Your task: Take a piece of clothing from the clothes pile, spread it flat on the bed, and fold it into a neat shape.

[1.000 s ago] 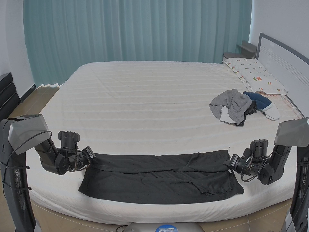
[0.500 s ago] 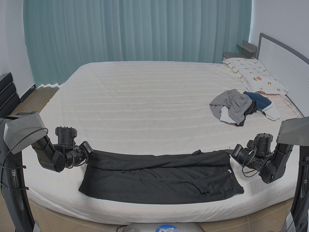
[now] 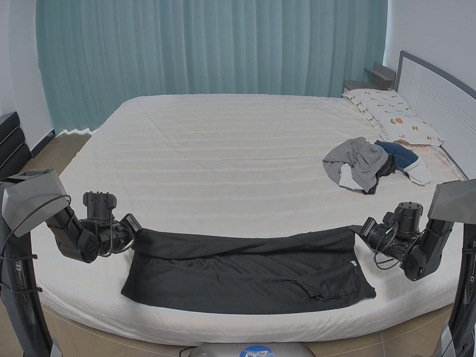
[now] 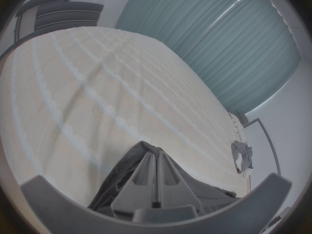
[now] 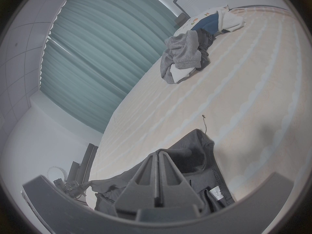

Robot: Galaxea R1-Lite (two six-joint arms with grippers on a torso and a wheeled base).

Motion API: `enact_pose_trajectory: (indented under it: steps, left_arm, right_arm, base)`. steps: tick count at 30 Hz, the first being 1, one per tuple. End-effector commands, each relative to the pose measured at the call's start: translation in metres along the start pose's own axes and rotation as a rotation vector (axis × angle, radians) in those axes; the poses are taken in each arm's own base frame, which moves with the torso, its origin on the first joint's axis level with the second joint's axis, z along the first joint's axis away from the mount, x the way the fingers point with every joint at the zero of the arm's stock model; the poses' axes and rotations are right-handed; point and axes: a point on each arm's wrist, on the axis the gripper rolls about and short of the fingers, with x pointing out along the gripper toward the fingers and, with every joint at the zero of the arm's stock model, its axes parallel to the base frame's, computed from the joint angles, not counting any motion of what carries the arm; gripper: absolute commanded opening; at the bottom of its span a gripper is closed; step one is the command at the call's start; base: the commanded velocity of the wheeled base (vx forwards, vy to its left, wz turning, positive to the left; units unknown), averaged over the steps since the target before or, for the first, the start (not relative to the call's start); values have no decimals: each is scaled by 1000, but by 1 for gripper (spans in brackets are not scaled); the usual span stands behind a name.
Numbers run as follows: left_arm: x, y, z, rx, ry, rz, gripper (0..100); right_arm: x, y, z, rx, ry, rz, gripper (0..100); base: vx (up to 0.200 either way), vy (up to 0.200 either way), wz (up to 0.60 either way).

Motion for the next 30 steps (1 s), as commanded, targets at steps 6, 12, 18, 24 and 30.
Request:
enact_pose_trajectory:
  steps: [6,12,18,24,30]
  left_arm:
    - [2,7,-6,27,56,39,0]
    - [1,12,-6,42,95,31,100]
    - [-5,17,0,18,140,-32,100]
    - [-10,17,6,24,197,-142,100]
    - [-6,19,2,156,208,-154,100]
  right_arm:
    - [-1,-4,-5,5,20,-17,0]
    - [0,-8,-9,8,33,-30,0]
    - [1,-9,-9,8,34,-31,0]
    - [1,-9,-10,9,38,-31,0]
    - [2,-8,-11,7,39,-28,0]
  base:
    - [0,0,0]
    - [0,0,0]
    - [0,0,0]
    - [0,0,0]
    - [0,0,0]
